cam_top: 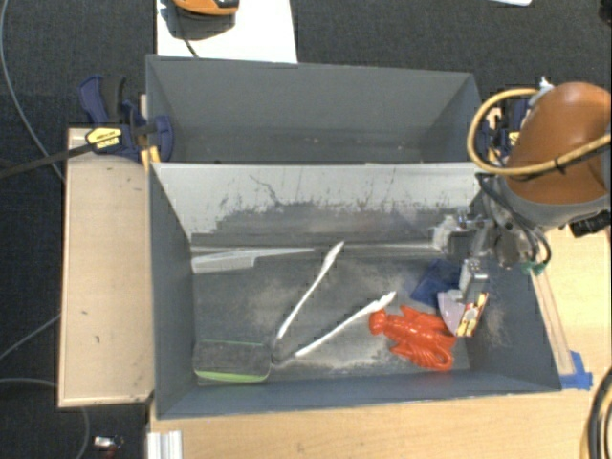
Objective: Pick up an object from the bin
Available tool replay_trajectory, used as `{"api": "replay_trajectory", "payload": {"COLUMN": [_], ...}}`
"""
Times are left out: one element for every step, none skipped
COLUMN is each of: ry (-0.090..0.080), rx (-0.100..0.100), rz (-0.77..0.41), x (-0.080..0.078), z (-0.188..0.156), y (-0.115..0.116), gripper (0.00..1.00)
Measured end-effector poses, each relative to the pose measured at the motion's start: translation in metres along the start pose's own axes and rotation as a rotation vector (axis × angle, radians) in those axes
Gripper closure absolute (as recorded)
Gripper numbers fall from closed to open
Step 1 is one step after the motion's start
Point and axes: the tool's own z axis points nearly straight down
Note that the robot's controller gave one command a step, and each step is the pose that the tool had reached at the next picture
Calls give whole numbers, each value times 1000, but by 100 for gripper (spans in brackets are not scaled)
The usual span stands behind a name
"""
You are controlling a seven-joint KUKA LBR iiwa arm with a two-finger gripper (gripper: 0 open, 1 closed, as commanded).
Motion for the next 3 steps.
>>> {"api": "replay_trajectory", "payload": {"ry": [-5, -11, -6], "rx": [1, 1, 0], "rz": [-3, 75, 89], "x": [-1, 0, 5], "z": [-2, 60, 88], "y": [0, -12, -12], "gripper": [0, 0, 0]}}
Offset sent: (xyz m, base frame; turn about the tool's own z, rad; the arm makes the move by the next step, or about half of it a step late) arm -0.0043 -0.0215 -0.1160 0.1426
